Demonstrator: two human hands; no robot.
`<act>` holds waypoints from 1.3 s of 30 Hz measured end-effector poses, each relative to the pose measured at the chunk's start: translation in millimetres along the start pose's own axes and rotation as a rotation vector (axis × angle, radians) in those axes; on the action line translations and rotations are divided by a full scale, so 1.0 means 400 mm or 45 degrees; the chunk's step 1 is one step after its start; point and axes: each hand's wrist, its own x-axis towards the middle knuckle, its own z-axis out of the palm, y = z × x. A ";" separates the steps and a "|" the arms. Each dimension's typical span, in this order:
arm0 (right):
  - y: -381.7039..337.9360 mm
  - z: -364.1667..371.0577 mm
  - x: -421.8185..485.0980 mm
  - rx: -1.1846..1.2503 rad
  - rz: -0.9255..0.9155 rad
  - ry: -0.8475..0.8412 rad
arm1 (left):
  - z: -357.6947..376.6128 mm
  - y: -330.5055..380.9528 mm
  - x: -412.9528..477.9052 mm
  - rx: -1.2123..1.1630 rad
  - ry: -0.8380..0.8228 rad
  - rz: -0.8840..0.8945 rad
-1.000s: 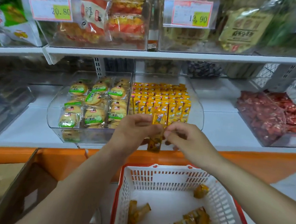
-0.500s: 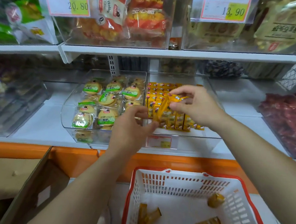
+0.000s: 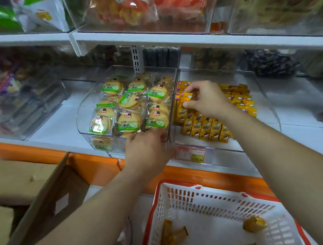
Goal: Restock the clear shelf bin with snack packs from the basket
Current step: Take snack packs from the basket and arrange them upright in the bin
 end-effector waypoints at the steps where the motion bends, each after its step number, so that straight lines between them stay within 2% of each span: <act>1: -0.005 0.011 -0.002 -0.106 -0.022 -0.004 | 0.003 0.000 0.001 0.008 0.011 -0.005; 5: -0.010 0.064 -0.008 -0.512 -0.084 -0.066 | 0.013 -0.001 0.005 0.026 0.022 -0.017; 10: -0.024 0.070 -0.013 -0.685 -0.040 -0.111 | 0.000 0.005 0.002 0.017 -0.035 -0.037; 13: -0.049 0.023 -0.058 -0.583 -0.017 -0.080 | -0.032 0.030 -0.010 -0.035 -0.025 -0.025; 17: -0.069 -0.070 -0.205 -0.302 -0.055 0.050 | -0.080 0.082 -0.063 -0.109 0.167 0.149; 19: -0.065 -0.106 -0.315 -0.211 -0.091 0.047 | -0.078 0.097 -0.111 -0.188 0.171 0.217; 20: -0.055 -0.118 -0.366 -0.162 -0.091 0.009 | -0.066 0.099 -0.133 -0.236 0.099 0.226; 22: -0.013 -0.123 -0.480 -0.090 -0.030 -0.108 | -0.022 0.101 -0.183 -0.297 -0.171 0.210; 25: 0.076 -0.080 -0.602 -0.130 0.140 -0.308 | 0.074 0.086 -0.212 -0.088 -0.600 0.253; 27: 0.156 -0.020 -0.674 -0.156 0.266 -0.472 | 0.163 0.063 -0.228 0.009 -0.787 0.197; 30: 0.290 0.083 -0.760 -0.121 0.501 -0.671 | 0.320 0.010 -0.263 0.063 -0.877 0.027; 34: 0.447 0.213 -0.841 -0.052 0.775 -0.754 | 0.537 -0.070 -0.313 0.030 -1.023 -0.150; 36: 0.511 0.271 -0.867 -0.103 0.798 -0.814 | 0.624 -0.110 -0.327 -0.002 -0.987 -0.252; 39: 0.586 0.343 -0.890 -0.264 0.781 -0.977 | 0.725 -0.162 -0.329 -0.052 -0.816 -0.390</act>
